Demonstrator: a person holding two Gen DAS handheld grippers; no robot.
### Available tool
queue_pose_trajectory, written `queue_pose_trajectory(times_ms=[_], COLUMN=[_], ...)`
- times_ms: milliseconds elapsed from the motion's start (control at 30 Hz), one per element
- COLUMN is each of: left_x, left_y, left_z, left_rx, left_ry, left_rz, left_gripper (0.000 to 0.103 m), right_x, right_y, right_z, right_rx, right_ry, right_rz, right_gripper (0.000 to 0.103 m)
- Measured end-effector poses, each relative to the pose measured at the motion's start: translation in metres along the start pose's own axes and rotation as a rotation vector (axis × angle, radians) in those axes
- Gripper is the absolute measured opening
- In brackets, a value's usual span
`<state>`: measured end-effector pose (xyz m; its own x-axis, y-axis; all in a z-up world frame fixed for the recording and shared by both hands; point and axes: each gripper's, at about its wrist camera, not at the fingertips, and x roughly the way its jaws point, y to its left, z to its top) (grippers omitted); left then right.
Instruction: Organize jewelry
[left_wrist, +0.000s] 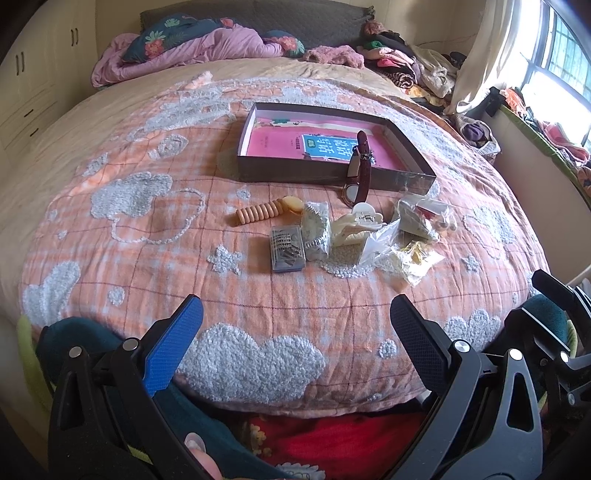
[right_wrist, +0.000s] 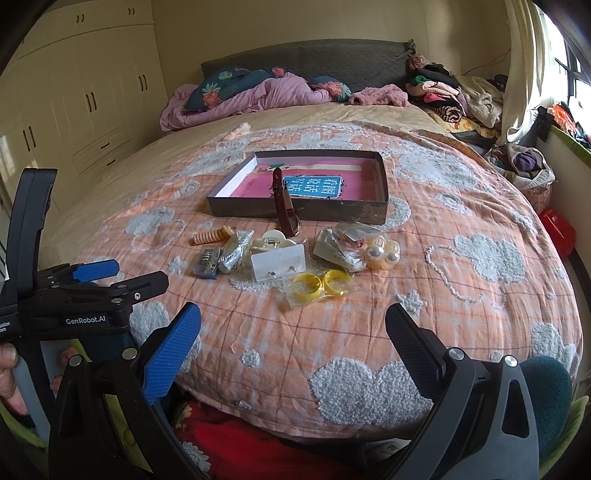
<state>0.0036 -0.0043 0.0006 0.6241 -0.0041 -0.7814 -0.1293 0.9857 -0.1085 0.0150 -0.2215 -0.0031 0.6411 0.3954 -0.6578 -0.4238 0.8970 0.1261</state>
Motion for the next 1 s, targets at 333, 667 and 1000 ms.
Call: queue_pose_trajectory(times_ms=[333,667,1000], left_x=[0.012,0.027,0.060], left_y=[0.009,0.044,0.062], left_z=[0.005,0.025,0.045], left_rx=[-0.020,-0.095,-0.083], left_ry=[0.013,0.007,0.060], left_rz=[0.009,0.050,0.035], left_gripper=[0.095,0.095,0.095], right_x=[0.015,0.037,0.057], right_y=[-0.008,-0.020,-0.040], right_z=[0.008,0.027,0.046], right_rx=[-0.001,-0.011,0.011], right_ry=[0.008,0.015,0.025], right_rz=[0.007,0.016,0.017], right_gripper=[0.099,0.099,0.099])
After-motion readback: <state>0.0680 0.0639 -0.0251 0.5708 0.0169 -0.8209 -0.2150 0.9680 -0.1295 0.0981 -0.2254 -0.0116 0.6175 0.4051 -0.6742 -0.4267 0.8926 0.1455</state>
